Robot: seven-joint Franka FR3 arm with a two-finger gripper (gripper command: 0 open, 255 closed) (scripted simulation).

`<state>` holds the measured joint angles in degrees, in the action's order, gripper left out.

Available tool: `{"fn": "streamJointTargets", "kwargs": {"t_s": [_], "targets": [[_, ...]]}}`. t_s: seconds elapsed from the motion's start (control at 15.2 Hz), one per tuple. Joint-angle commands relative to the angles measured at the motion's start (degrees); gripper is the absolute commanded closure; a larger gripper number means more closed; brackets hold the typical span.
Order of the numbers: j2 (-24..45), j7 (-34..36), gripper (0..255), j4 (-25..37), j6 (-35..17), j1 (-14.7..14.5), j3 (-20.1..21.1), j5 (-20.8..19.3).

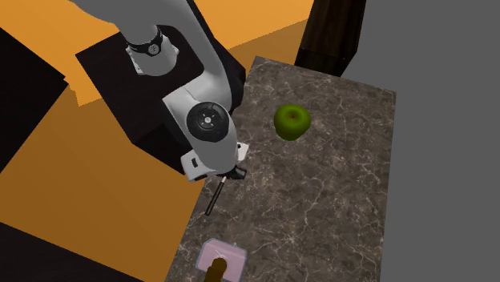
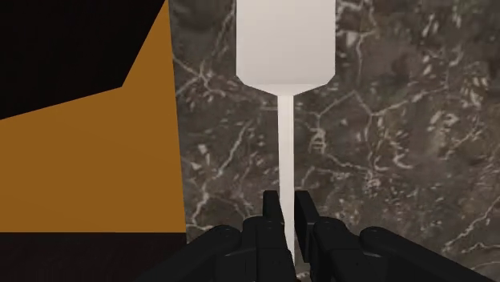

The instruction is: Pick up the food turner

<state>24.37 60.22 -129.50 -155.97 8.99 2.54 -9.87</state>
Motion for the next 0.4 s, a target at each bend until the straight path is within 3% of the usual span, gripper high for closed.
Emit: {"fn": "streamJointTargets", "kwargs": {"t_s": [0.0,0.33], "targets": [[-1.6,-0.2,255,-0.5,1.2,0.2,0.3,0.3],[-3.9,-0.8,255,-0.8,3.1,0.4,0.7,0.9]]}}
